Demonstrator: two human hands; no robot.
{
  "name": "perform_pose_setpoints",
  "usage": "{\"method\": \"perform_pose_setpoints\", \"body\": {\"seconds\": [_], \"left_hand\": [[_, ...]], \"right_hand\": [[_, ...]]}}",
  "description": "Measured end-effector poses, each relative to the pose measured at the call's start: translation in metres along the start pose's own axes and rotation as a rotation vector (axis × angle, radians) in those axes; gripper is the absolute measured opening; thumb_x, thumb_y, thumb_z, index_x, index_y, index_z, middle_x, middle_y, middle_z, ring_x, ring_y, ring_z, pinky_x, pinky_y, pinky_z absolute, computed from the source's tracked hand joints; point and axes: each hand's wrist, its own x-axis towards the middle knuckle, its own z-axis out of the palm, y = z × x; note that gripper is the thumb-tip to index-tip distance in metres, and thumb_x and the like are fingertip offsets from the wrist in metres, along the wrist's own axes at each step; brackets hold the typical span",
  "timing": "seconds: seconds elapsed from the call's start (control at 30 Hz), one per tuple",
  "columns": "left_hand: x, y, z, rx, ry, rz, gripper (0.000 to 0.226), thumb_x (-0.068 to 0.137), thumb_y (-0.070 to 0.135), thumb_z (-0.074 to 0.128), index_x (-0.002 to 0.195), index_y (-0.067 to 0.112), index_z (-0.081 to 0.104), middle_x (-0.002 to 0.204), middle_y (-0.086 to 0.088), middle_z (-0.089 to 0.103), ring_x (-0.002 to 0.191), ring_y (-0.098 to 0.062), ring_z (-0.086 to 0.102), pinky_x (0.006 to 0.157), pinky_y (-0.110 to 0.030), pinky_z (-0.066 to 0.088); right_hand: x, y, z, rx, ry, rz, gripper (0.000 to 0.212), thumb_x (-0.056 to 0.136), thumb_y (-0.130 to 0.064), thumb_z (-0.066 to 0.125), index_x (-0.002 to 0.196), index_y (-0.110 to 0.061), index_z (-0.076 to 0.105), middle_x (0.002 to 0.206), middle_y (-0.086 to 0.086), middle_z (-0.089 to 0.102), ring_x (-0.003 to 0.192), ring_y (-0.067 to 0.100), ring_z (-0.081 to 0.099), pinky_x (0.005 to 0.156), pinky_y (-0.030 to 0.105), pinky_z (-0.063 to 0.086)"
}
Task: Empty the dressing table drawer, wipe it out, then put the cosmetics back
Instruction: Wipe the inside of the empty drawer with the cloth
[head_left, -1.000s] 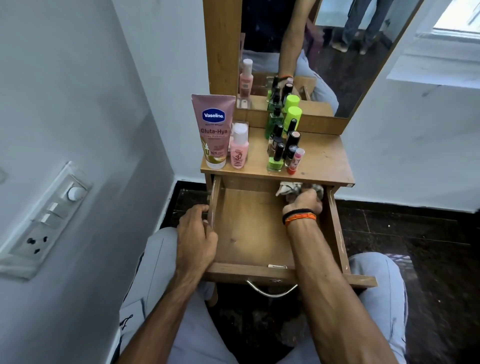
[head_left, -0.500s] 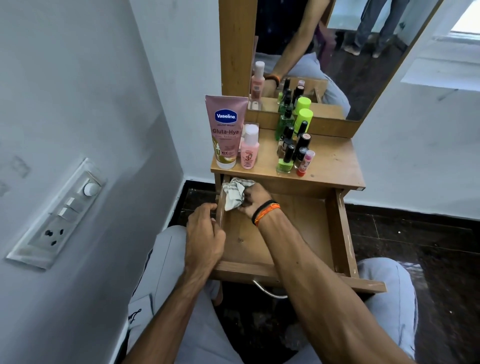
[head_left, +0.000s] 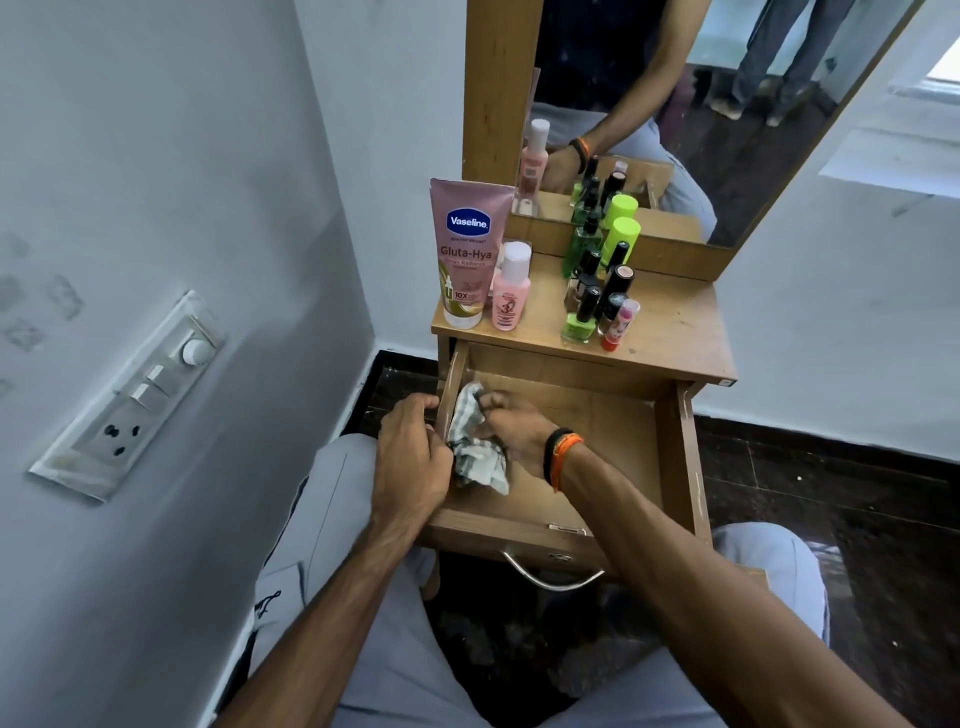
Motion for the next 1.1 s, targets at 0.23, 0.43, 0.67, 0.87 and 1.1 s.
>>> {"method": "perform_pose_setpoints", "body": {"seconds": [0.23,0.43,0.67,0.87,1.1], "left_hand": [[0.003,-0.002,-0.002,-0.086,0.027,-0.038,0.040,0.090,-0.005,0.048,0.125,0.011,0.059,0.129,-0.003,0.061,0.126,-0.020,0.050,0.107,-0.032,0.038],[0.005,-0.006,0.000,-0.219,0.083,-0.076,0.022,0.102,0.012,0.046,0.117,0.018,0.061,0.117,0.007,0.061,0.111,-0.011,0.056,0.097,-0.034,0.044],[0.009,-0.012,-0.002,-0.494,0.149,-0.139,0.031,0.099,0.036,0.038,0.108,0.024,0.066,0.108,0.017,0.066,0.104,0.000,0.060,0.089,-0.023,0.047],[0.017,-0.022,-0.003,-0.677,0.129,-0.323,0.035,0.107,0.030,0.037,0.110,0.015,0.068,0.120,-0.002,0.066,0.117,-0.015,0.058,0.110,-0.041,0.042],[0.018,-0.021,-0.003,-0.770,0.098,-0.378,0.054,0.099,0.057,0.033,0.115,0.019,0.067,0.125,0.000,0.065,0.122,-0.018,0.054,0.098,-0.034,0.039]], "right_hand": [[0.017,-0.015,0.020,0.131,0.235,-0.160,0.032,0.088,0.000,0.051,0.115,-0.009,0.067,0.111,0.013,0.073,0.106,0.031,0.069,0.097,0.045,0.055],[-0.032,0.007,0.029,-0.043,-0.055,0.011,0.036,0.083,-0.001,0.046,0.111,-0.013,0.064,0.105,0.014,0.073,0.096,0.032,0.071,0.083,0.044,0.060],[-0.060,0.003,0.022,-0.064,-0.254,0.093,0.027,0.086,0.016,0.050,0.096,-0.007,0.059,0.084,0.005,0.066,0.074,0.013,0.065,0.058,0.021,0.053],[-0.052,-0.005,0.008,0.134,-0.073,0.004,0.029,0.082,0.011,0.060,0.096,-0.015,0.063,0.105,0.007,0.072,0.099,0.025,0.068,0.094,0.046,0.054],[-0.018,-0.024,0.036,-0.427,0.313,-0.357,0.046,0.088,-0.023,0.063,0.133,-0.021,0.058,0.119,0.007,0.067,0.105,0.024,0.065,0.095,0.039,0.055]]}}
